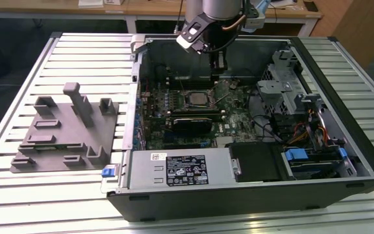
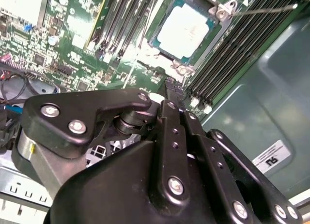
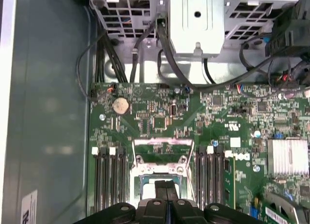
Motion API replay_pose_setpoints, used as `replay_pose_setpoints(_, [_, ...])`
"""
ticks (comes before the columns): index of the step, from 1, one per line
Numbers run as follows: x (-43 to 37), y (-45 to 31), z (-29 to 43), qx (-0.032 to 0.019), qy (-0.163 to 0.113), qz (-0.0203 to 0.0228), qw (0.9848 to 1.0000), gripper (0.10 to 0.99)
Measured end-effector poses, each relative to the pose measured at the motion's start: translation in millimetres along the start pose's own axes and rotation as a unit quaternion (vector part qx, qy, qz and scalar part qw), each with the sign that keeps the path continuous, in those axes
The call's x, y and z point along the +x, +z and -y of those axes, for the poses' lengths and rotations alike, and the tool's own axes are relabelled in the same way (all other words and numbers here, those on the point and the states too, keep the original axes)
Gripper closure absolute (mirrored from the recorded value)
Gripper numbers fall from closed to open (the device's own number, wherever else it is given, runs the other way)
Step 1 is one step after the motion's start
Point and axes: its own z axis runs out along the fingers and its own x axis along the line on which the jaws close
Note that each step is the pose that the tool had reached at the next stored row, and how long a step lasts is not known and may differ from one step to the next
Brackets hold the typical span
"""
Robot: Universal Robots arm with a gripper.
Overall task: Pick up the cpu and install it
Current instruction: 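Close the cpu cover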
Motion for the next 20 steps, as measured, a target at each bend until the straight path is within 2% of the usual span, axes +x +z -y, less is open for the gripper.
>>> replay_pose_setpoints(9, [0.2,1.2,-15.2,0.0,0.0,0.0,1.0,0.98])
replay_pose_setpoints(17, [0.5,2.9,-36.9,0.0,0.0,0.0,1.0,0.98])
replay_pose_setpoints(20, [0.6,3.5,-42.4,0.0,0.0,0.0,1.0,0.98])
